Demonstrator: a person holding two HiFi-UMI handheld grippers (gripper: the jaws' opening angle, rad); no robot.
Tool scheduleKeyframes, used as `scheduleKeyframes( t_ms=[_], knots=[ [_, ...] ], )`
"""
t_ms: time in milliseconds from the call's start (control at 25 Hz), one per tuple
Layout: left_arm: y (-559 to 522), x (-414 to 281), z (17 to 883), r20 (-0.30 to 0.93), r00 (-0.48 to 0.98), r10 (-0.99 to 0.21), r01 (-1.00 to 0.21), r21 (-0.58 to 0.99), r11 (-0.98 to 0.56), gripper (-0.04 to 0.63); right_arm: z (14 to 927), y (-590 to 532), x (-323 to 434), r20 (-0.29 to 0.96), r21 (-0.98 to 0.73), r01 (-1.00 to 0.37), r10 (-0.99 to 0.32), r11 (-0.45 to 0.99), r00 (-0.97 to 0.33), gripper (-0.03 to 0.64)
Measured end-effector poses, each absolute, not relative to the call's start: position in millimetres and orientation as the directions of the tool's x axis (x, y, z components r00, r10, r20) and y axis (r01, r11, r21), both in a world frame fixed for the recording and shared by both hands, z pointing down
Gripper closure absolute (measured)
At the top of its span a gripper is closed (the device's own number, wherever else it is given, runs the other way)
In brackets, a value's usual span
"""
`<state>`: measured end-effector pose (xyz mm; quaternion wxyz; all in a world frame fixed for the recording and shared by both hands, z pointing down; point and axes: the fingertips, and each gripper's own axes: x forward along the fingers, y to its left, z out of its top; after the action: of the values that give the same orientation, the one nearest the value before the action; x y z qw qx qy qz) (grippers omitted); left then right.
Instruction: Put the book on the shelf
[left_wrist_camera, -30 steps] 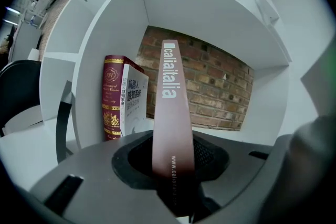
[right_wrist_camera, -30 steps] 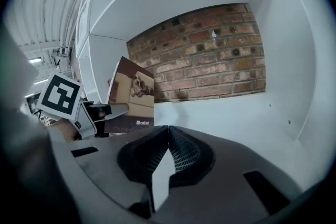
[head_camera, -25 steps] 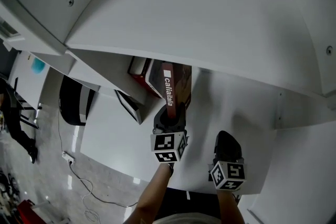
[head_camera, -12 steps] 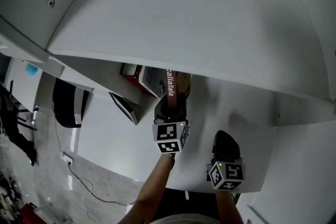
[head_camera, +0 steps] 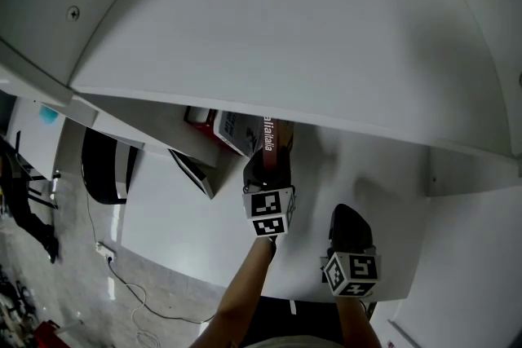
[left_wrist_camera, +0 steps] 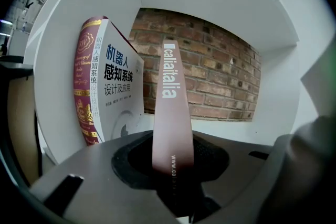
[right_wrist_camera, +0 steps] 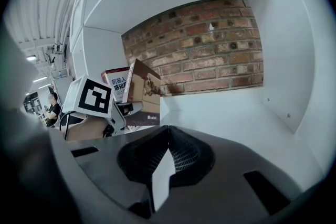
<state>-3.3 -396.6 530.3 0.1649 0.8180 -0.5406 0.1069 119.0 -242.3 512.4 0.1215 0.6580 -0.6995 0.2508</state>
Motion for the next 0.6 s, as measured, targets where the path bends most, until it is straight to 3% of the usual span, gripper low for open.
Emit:
scheduleKeyframes(
  t_ms=[600],
  knots=[
    [-378,-3,542,0.373,0.386,-0.844,-0.921,0.106,-0.375,0.448,514,-237,118,0.501,-0.194,-0.981,-0.858,0.015,-0.112,0.6]
  ],
)
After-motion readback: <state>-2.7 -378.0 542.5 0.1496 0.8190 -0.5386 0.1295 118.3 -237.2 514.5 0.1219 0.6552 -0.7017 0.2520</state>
